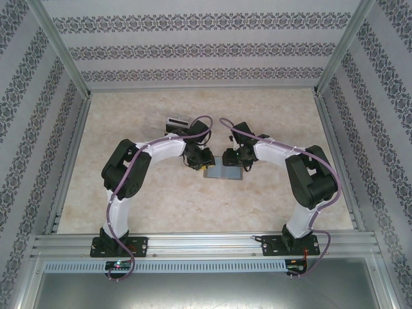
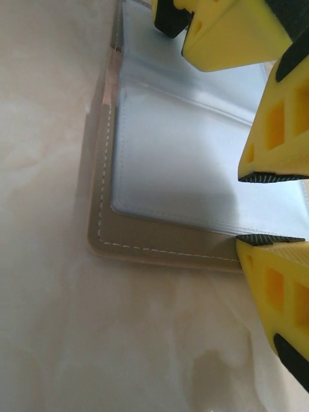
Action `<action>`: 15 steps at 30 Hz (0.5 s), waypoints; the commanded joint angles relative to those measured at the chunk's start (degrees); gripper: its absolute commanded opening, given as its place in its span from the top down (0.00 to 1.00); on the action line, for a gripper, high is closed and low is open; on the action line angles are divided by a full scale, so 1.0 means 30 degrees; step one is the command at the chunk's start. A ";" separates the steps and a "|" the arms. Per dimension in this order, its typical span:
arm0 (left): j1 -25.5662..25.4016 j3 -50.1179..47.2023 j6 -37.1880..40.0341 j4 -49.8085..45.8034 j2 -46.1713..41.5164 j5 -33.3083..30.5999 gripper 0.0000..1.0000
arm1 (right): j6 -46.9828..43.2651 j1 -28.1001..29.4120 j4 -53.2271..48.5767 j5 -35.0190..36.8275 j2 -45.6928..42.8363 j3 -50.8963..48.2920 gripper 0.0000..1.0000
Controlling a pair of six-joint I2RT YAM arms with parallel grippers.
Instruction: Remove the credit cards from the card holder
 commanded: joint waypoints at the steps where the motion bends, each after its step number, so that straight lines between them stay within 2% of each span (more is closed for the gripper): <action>1: -0.0192 0.0408 0.0059 0.0061 0.0508 0.0531 0.71 | 0.0041 -0.0116 -0.0032 -0.0324 0.0527 -0.0213 0.52; 4: -0.0175 0.0434 0.0118 0.0169 0.0678 0.0844 0.72 | 0.0039 -0.0136 0.0010 -0.0534 0.0691 -0.0185 0.52; 10: -0.0204 0.0461 0.0239 0.0921 0.1072 0.2201 0.83 | 0.0038 -0.0143 0.0151 -0.1021 0.0945 -0.0085 0.54; 15: -0.0219 0.0447 0.0747 0.0324 0.0874 0.1537 0.91 | -0.0072 -0.0172 0.0434 -0.1398 0.0184 -0.0189 0.57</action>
